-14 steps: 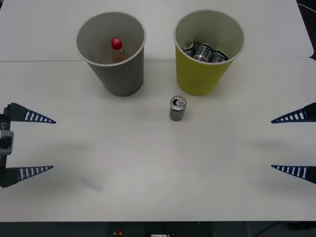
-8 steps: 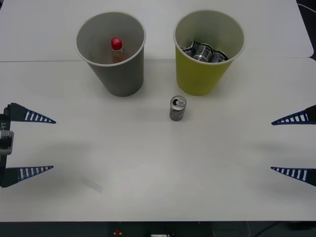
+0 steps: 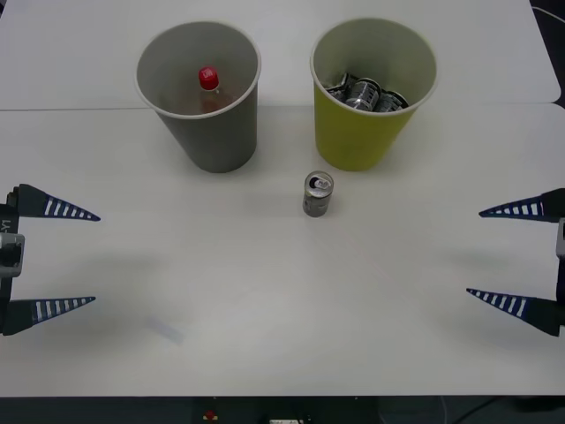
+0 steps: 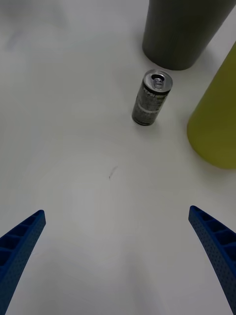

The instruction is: Put the can into the green bin and the plastic bottle into the gray bin

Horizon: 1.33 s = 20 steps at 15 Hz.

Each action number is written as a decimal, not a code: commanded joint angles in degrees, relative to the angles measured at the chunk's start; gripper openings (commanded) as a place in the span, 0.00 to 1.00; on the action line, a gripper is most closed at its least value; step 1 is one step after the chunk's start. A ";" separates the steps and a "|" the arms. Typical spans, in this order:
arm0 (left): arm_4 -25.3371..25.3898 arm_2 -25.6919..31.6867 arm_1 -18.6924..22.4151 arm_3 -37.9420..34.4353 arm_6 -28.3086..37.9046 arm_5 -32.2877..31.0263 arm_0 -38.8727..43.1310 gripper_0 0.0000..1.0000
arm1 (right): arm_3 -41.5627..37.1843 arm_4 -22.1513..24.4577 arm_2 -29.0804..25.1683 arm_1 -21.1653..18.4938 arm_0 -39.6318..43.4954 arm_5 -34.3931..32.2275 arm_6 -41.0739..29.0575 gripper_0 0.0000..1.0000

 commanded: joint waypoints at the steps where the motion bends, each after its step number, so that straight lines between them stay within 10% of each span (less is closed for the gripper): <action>1: 0.00 0.00 0.00 0.00 0.00 0.00 0.00 1.00 | -0.68 -1.92 5.24 -0.81 0.58 8.02 0.36 1.00; 14: 0.00 0.00 0.00 0.00 0.00 0.00 0.00 1.00 | -7.71 -10.97 41.01 -6.35 -7.94 53.90 -0.69 1.00; 20: 0.00 0.00 0.00 0.00 0.00 0.00 0.00 1.00 | -7.54 -3.42 60.35 -5.38 -19.46 73.76 -12.12 1.00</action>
